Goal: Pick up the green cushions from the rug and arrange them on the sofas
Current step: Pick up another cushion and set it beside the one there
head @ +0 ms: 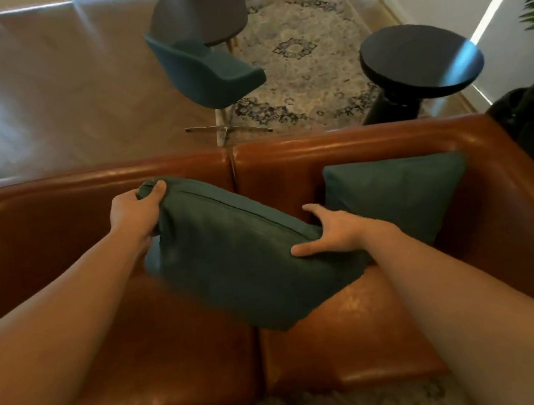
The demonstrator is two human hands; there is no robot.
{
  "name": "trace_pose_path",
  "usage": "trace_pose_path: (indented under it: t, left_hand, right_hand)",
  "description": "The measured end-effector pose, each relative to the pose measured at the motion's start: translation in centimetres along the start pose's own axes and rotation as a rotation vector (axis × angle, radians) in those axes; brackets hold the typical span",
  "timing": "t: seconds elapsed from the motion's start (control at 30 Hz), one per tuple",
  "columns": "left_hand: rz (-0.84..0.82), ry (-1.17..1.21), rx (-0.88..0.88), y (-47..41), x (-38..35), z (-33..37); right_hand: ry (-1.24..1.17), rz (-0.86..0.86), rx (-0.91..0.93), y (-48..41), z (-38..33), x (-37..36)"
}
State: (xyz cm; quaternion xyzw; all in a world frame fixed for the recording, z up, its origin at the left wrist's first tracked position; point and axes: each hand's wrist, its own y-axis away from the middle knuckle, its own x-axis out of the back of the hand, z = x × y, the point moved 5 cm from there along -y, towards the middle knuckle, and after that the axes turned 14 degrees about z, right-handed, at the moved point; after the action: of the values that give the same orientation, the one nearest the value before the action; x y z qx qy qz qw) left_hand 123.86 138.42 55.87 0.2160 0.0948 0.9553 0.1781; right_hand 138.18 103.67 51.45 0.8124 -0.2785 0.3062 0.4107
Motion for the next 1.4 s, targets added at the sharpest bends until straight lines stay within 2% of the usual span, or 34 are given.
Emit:
trace_pose_path:
  t: [0.1, 0.2, 0.27, 0.37, 0.47, 0.57, 0.67, 0.73, 0.9, 1.03, 1.13, 1.23, 1.3, 1.37, 1.4]
  left_hand:
    - [0.048, -0.050, 0.005, -1.6, -3.1, 0.5]
    - [0.096, -0.173, -0.024, -2.5, -4.6, 0.4]
    - [0.130, -0.225, -0.015, -3.0, -5.3, 0.5]
    - [0.095, -0.332, 0.086, -1.7, -6.8, 0.7]
    - [-0.053, -0.436, 0.323, 2.0, -9.5, -1.3]
    - [-0.363, -0.507, 0.416, 6.3, -13.4, -3.3]
    - [-0.464, -0.645, 0.305, 7.6, -16.1, -3.7]
    - [-0.497, -0.622, 0.229, 7.3, -17.2, -3.4]
    - [-0.542, -0.762, -0.002, 5.1, -16.7, -2.2]
    - [-0.729, -0.944, -0.050, 2.9, -14.2, -1.9]
    - [-0.841, -1.013, -0.141, 1.5, -12.8, -1.5]
    - [-0.910, -1.029, -0.256, 0.2, -12.3, -0.9]
    - [-0.919, -1.088, -0.444, -0.7, -12.2, -0.2]
    - [-0.898, -1.153, -0.657, -1.3, -12.4, 0.2]
    - [-0.890, -1.144, -0.702, -1.8, -12.6, 0.2]
  right_hand:
    - [0.177, -0.149, 0.108, -3.2, -1.7, 0.7]
    - [0.284, -0.167, 0.162, -5.2, -2.3, 1.2]
    - [0.279, -0.170, 0.185, -6.4, -2.6, 1.6]
    - [0.225, -0.141, 0.188, -7.3, -3.3, 2.1]
    - [0.195, -0.123, 0.186, -7.6, -4.5, 0.7]
    - [0.209, -0.073, 0.175, -7.8, -5.7, -1.3]
    - [0.202, -0.036, 0.155, -7.9, -5.6, -2.2]
    - [0.180, -0.026, 0.144, -7.8, -5.1, -2.2]
    - [0.035, -0.121, 0.081, -7.0, -4.4, -1.4]
    - [0.025, 0.206, 0.195, -8.3, -4.0, 1.9]
    - [0.125, 0.384, 0.293, -8.5, -5.2, 3.5]
    - [0.350, 0.340, 0.416, -9.0, -7.8, 3.3]
    - [0.461, 0.272, 0.473, -9.7, -8.7, 2.3]
    - [0.485, 0.226, 0.446, -10.7, -8.5, 1.6]
    - [0.456, 0.227, 0.415, -11.1, -8.2, 1.6]
